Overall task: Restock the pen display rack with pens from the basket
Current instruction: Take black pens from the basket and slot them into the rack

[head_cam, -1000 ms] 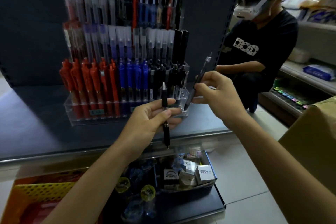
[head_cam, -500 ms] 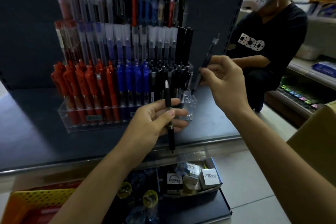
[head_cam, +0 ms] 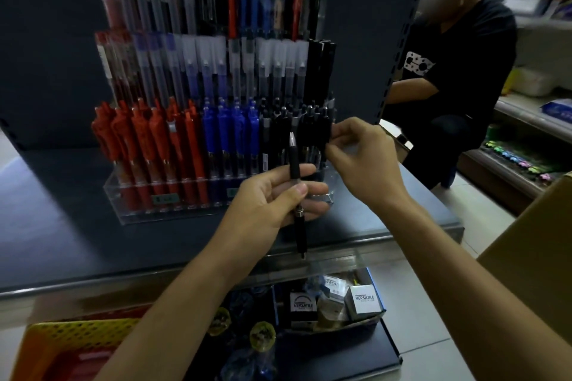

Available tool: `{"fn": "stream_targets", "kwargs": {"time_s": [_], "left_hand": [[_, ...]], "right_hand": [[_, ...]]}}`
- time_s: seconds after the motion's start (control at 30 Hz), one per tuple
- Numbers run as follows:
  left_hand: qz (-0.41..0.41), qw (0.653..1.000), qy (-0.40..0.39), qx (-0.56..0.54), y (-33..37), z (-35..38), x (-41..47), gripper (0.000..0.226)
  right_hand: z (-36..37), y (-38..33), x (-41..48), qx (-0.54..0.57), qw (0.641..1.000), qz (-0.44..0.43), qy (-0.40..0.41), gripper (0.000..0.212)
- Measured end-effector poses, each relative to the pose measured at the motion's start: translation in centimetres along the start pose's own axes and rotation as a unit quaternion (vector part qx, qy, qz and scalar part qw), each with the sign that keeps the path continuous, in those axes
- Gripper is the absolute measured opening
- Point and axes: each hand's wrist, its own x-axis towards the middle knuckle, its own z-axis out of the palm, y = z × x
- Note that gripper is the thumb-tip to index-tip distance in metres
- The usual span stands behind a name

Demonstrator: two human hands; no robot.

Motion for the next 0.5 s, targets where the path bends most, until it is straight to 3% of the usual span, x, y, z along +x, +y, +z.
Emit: {"fn": "stream_targets", "kwargs": {"time_s": [0.13,0.37,0.5], "left_hand": [[-0.003,1.0,0.004,0.002,-0.06,-0.09,-0.05,0.025],[-0.002,1.0,0.008,-0.002,-0.06,-0.22,-0.17,0.025],[-0.003,1.0,0.013,0.006,-0.08,-0.36,-0.36,0.025]], "right_hand": [[-0.53,0.0,0.08,-0.024,0.999,0.031,-0.025,0.004],[-0.12,0.83,-0.53,-0.109,0.993,-0.051,0.021,0.012],[-0.65,0.81,-0.43,-0.149,0.988,-0.043,-0.008,0.017]]}}
